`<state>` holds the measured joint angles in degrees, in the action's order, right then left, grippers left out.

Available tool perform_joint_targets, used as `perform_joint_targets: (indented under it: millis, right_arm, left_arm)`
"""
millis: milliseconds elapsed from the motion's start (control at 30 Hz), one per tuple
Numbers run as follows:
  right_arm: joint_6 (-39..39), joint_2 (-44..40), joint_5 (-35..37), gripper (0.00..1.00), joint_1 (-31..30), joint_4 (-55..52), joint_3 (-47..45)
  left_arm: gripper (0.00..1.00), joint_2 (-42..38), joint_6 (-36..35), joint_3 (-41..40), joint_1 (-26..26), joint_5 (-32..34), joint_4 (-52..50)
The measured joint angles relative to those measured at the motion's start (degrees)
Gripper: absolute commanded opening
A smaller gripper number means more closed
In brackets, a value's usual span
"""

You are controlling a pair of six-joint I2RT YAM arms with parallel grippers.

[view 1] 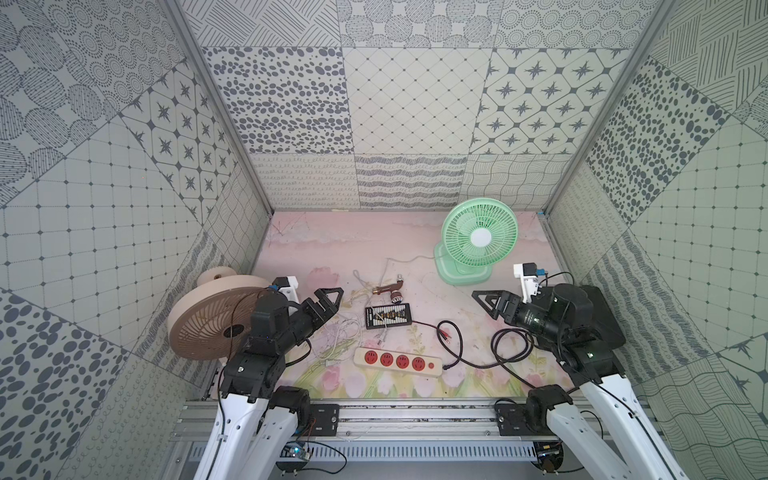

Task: Plug the desk fan into the power strip
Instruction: Move the distractor to the center of the board.

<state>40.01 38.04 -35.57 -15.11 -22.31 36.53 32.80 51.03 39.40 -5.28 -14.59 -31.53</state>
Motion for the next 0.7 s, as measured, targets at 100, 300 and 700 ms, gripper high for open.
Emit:
perform_joint_targets:
  millis: [100,300,700]
  right_arm:
    - [-0.68,4.83,2.69,0.97,-7.89,0.74,0.15]
    - [-5.07,17.09,12.24,0.91,-22.25,-0.17,3.67]
    - [-6.03,26.58,31.06,0.63,-33.64,-1.09,6.1]
  left_arm:
    - [1.0,3.89,1.4,-0.24,-0.74,-1.11,-0.57]
    - [0.99,8.02,2.84,-1.46,-5.35,-1.25,-0.9]
    - [0.88,13.97,3.1,-4.0,-19.34,2.67,-2.58]
